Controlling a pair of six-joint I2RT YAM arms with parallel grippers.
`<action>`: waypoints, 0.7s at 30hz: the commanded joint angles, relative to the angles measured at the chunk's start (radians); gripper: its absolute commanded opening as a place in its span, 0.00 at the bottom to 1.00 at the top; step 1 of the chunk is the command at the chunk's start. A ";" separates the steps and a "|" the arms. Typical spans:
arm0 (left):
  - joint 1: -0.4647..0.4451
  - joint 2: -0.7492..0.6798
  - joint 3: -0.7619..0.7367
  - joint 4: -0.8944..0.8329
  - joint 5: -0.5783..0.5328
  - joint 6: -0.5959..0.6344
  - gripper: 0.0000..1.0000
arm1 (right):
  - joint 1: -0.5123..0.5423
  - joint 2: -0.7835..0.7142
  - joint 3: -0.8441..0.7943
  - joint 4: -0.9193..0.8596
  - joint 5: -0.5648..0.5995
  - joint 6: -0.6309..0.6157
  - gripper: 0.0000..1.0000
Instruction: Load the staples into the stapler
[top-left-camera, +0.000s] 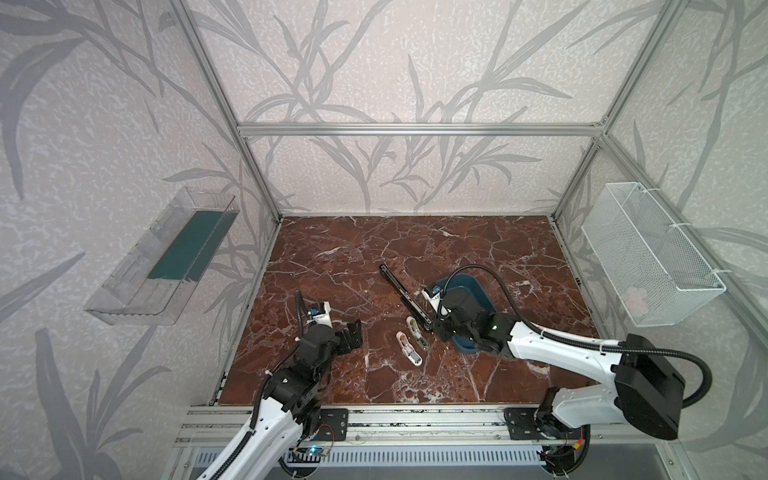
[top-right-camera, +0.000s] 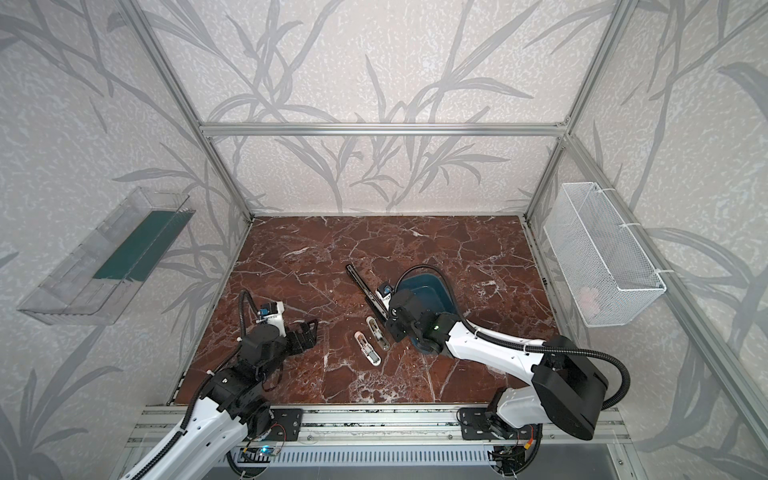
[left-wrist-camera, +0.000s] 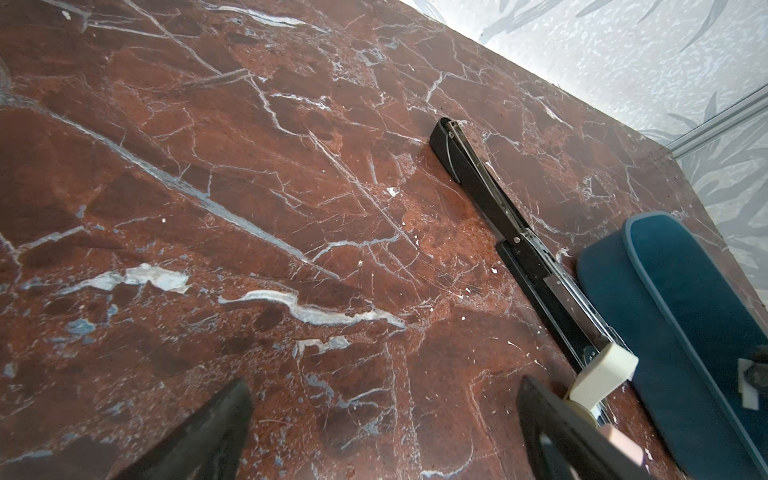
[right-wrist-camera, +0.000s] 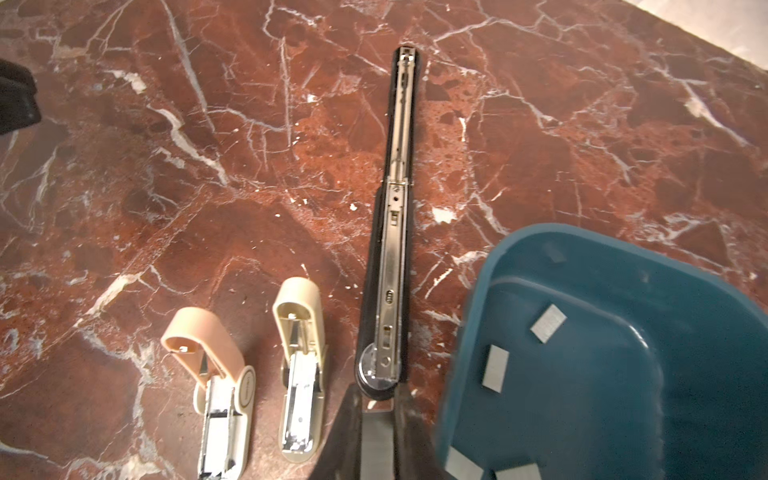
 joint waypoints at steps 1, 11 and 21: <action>0.006 0.001 -0.011 0.028 0.021 0.000 0.99 | 0.036 0.045 0.029 0.006 0.023 0.022 0.16; 0.005 0.050 -0.003 0.047 0.036 0.001 0.99 | 0.125 0.150 0.043 0.051 0.043 0.090 0.16; 0.005 0.048 -0.003 0.046 0.036 0.002 0.99 | 0.125 0.178 0.040 0.055 0.056 0.114 0.16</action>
